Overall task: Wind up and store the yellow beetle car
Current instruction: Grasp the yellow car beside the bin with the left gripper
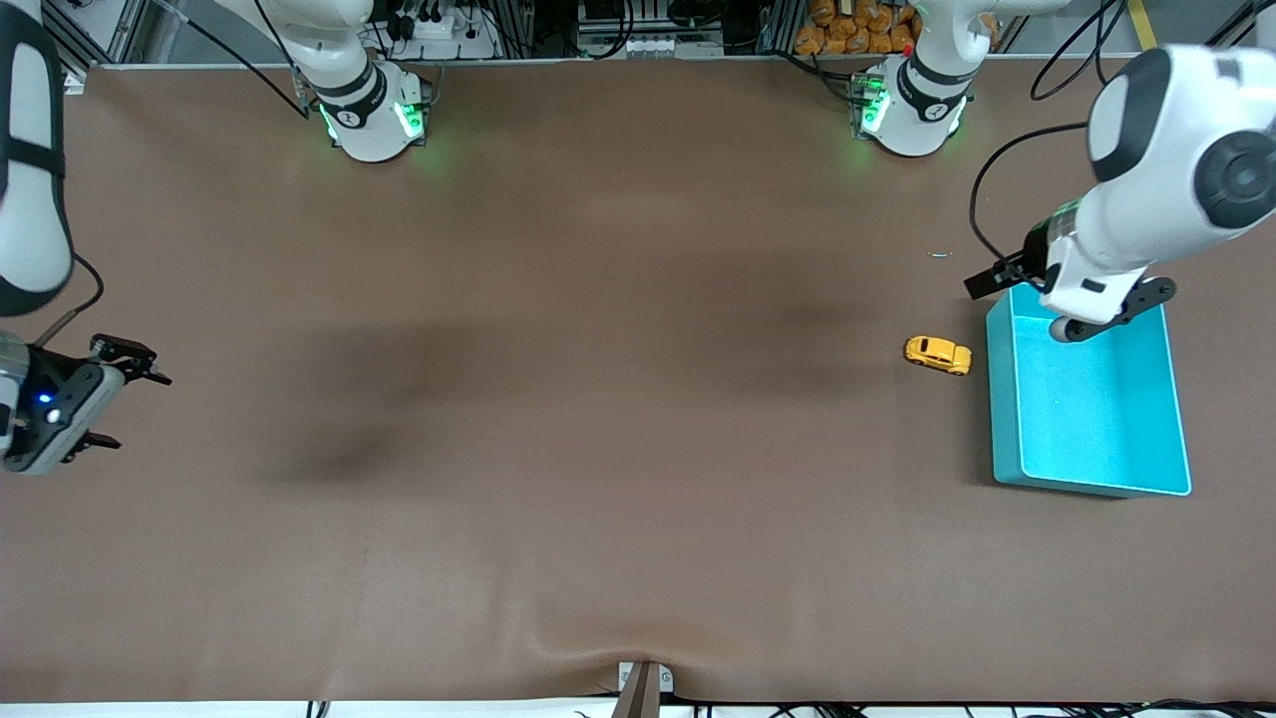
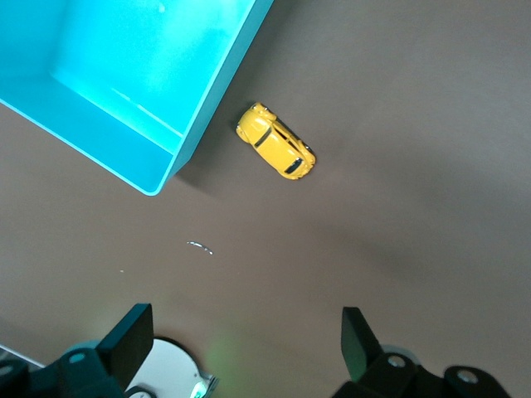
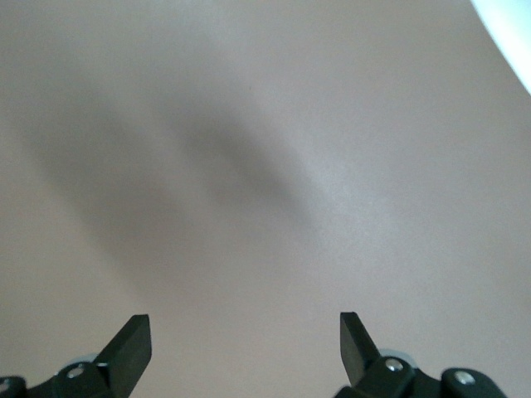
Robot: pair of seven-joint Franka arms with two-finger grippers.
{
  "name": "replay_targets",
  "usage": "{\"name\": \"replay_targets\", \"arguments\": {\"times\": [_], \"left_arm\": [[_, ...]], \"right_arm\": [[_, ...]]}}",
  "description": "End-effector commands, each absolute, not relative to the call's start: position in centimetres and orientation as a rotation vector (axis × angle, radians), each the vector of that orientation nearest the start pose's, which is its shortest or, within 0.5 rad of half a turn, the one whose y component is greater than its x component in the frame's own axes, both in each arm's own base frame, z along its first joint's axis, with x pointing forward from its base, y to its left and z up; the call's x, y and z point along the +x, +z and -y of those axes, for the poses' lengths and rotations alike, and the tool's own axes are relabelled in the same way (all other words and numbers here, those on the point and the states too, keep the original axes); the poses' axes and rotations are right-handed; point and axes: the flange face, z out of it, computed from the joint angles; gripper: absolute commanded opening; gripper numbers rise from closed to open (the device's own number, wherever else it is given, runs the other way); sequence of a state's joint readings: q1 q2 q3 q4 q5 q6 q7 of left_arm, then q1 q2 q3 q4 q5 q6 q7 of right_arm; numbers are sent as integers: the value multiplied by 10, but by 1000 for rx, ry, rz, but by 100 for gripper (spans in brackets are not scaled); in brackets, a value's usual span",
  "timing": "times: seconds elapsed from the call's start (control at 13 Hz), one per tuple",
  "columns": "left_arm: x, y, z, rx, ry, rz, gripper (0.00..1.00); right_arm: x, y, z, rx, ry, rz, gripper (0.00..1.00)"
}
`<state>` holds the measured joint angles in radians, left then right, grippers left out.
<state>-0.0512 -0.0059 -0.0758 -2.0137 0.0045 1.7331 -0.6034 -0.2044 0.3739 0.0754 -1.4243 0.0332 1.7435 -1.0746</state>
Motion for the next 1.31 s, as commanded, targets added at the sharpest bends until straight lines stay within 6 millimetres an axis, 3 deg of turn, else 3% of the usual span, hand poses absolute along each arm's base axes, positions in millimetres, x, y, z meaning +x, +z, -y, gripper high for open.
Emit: {"name": "replay_targets", "arguments": {"times": [0.0,0.31,0.46,0.62,0.69,0.85,1.08,1.23], "left_arm": [[484,385,56,-2906,334,885,100],[469,311,34,-2860,157,1185,100],[475,280,31,-2814,101,1343,100],[482,249,31,-2742,57,1527,100],[486,235,30,-2700,33,1624,100],[493,214,32,-2620,-2,1789,100],[499,198,35,-2582,19,1834,100],[496,188,36,-2576,40,1822,100]], "right_arm": [[654,513,72,-2833,25,1131,100],[624,572,32,-3029,64,632,100],[604,605,32,-3076,50,492,100],[591,620,32,-3106,55,266,100],[577,642,29,-3128,11,174,100],[562,653,32,-3145,-2,119,100],[534,640,33,-3151,-97,94,100],[529,630,37,-3148,-117,77,100]]}}
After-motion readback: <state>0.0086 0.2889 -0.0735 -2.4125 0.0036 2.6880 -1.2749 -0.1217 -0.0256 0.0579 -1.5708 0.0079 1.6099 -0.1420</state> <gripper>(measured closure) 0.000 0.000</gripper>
